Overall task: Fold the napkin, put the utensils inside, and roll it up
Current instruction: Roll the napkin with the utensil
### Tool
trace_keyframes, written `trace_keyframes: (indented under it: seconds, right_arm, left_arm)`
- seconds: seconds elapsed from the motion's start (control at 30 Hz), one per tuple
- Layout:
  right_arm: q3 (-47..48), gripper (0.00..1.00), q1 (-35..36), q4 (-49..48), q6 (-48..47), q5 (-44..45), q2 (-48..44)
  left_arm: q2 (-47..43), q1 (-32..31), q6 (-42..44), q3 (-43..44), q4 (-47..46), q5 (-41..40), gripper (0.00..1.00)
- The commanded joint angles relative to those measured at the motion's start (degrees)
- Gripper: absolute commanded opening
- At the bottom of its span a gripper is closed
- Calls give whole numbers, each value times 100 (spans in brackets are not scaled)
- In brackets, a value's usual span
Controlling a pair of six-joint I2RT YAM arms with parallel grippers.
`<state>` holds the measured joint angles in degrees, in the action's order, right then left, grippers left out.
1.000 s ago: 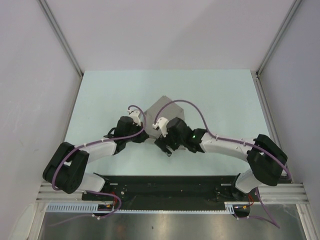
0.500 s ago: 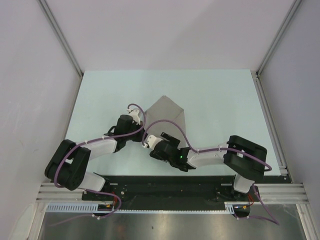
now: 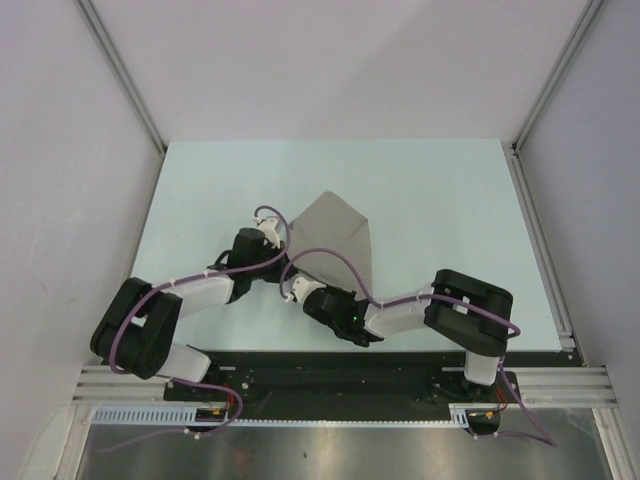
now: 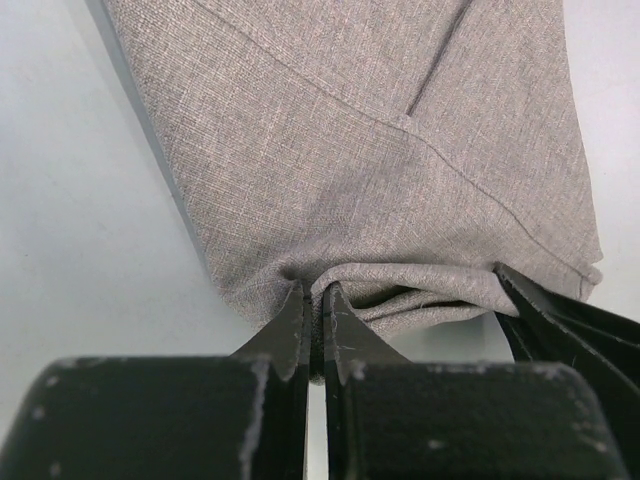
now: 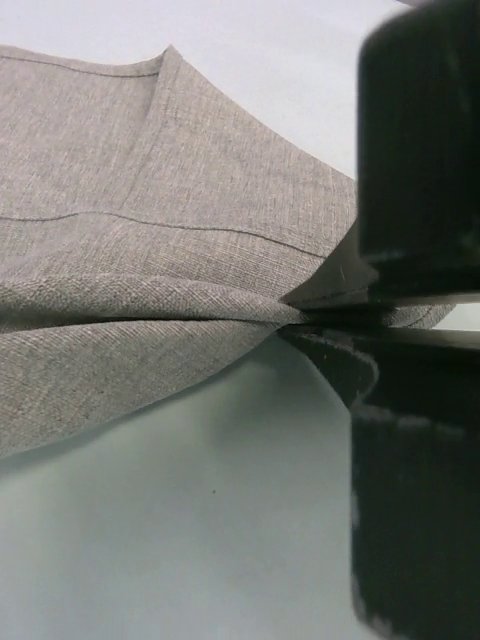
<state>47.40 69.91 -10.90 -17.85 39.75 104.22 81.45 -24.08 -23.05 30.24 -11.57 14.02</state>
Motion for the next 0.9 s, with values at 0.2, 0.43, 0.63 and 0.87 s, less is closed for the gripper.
trace_keyframes:
  seconds: [0.2,0.43,0.63,0.87]
  right_arm:
    - [1306,0,-477,2712,835,-2154,-368]
    - [2326,0,-1040,4059,1231,-4050,-105]
    - [2862,0,-1549,4578,1293,-5361,387]
    - [3275,0,-2164,4904,1205,-6681,950]
  left_arm:
    - [-392,219,-182,228,-47,119,40]
    - [-1201,482,-419,-175,322,-540,75]
    - [-2061,544,-280,-755,104,-709,87]
    - [-2177,518,-165,-1064,-372,30,87]
